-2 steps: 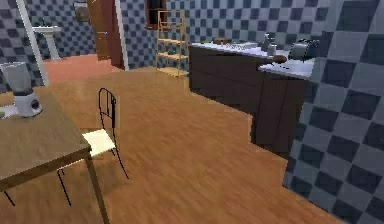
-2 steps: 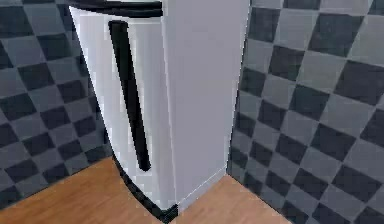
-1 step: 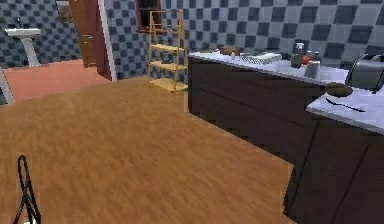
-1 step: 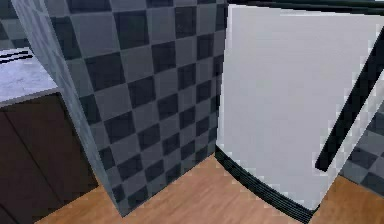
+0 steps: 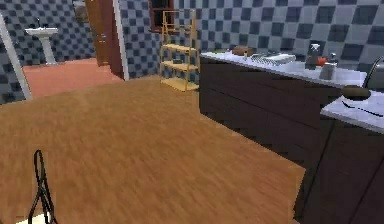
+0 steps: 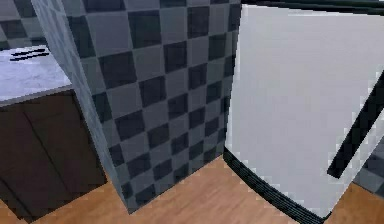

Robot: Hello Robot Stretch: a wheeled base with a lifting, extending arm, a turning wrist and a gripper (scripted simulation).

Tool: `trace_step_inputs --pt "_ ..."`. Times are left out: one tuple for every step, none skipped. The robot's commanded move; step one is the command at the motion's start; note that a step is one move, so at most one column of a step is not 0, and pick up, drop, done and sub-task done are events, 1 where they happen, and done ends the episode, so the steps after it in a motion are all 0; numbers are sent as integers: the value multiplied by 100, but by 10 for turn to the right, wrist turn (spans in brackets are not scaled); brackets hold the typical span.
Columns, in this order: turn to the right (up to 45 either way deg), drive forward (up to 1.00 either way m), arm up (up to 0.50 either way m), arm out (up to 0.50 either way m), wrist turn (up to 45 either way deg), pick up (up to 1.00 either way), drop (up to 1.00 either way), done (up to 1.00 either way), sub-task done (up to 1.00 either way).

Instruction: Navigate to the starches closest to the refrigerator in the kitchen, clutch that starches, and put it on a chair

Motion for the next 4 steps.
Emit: trace_step_inputs --pt "0 100 0 0 0 0 0 0 0" --pt "-30 0 0 0 0 0 0 0 0" --pt "0 30 0 0 0 0 0 0 0" --pt "450 0 0 0 0 0 0 0 0"
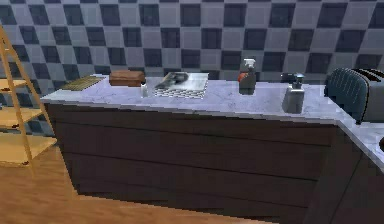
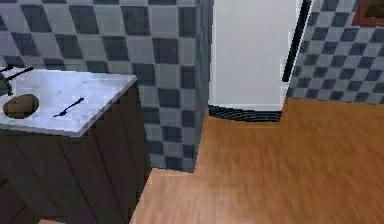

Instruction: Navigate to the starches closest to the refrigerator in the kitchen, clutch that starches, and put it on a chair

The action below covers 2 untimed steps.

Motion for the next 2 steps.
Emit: trace_step_inputs --pt "30 0 0 0 0 0 0 0 0" --pt "-30 0 0 0 0 0 0 0 0"
